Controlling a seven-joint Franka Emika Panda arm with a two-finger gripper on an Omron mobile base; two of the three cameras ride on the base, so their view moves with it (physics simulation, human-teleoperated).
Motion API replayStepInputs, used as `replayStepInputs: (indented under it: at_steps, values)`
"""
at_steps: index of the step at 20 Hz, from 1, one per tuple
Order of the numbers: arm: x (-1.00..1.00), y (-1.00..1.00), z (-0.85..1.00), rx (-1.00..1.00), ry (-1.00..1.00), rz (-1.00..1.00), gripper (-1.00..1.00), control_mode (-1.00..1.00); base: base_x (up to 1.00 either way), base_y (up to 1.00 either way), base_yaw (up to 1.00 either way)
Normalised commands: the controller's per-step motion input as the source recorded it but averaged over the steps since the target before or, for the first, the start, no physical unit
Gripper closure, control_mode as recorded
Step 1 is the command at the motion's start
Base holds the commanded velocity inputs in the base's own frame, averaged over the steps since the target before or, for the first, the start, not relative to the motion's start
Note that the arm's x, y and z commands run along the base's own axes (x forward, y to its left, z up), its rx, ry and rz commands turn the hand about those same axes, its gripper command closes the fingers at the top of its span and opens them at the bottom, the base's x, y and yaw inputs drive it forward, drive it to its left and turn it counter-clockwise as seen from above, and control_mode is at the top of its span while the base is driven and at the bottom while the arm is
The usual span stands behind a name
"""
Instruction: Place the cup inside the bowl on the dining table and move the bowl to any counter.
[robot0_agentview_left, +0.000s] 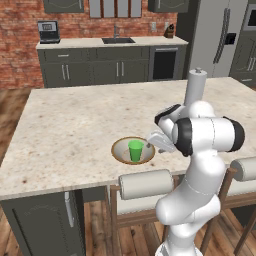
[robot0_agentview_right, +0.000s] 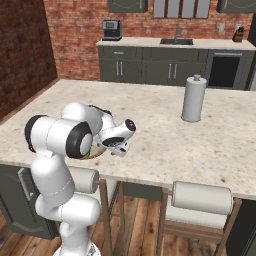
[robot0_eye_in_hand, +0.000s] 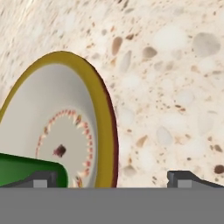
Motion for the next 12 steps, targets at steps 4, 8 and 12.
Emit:
replayStepInputs:
  at_steps: [4,8,12]
  values:
    - [0.03,0.00,-0.04,0.00,0.00,0.00,-1.00,-1.00,0.00,0.00,0.00]
    - [0.03,0.03,-0.05,0.00,0.00,0.00,-1.00,-1.00,0.00,0.00,0.00]
    - [0.06,0.10,-0.08,0.00,0.00,0.00,-1.00,-1.00,0.00,0.00,0.00]
